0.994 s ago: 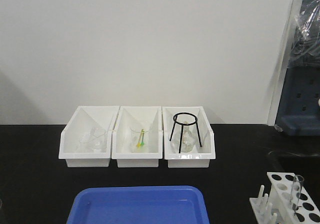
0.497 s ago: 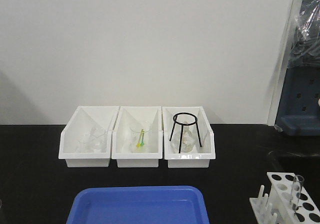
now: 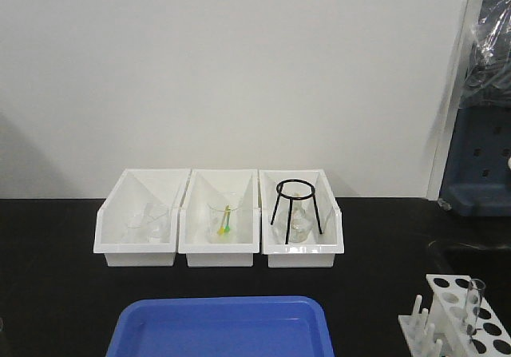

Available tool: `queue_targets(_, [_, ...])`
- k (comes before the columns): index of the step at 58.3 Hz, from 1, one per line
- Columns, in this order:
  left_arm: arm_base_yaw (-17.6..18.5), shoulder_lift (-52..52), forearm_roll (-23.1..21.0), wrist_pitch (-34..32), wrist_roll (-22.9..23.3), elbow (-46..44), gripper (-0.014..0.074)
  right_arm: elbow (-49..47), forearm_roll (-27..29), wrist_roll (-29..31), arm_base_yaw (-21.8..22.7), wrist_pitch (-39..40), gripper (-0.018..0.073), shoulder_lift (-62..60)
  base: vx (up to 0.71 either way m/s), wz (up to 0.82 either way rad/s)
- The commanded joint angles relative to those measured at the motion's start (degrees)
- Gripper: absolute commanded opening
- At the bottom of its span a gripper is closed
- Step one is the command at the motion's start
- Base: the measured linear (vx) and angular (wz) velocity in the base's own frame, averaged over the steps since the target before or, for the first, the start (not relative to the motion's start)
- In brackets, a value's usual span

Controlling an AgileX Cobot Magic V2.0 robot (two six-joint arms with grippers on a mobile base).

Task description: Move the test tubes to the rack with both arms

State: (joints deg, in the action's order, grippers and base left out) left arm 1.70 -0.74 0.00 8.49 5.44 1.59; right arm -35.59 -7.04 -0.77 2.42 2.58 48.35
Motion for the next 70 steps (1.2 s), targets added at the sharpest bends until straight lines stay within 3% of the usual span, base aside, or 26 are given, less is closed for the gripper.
queue_targets(1, [-0.13, -0.69, 0.00, -4.60, 0.51, -1.51, -0.0006, -1.68, -0.36, -0.04, 0.38, 4.65, 0.0470, -0.56, 0.00, 0.00])
queue_targets(70, [-0.13, -0.69, 0.00, -4.60, 0.51, -1.46, -0.0006, -1.68, -0.36, -0.04, 0.38, 4.34, 0.0470, -0.56, 0.00, 0.00])
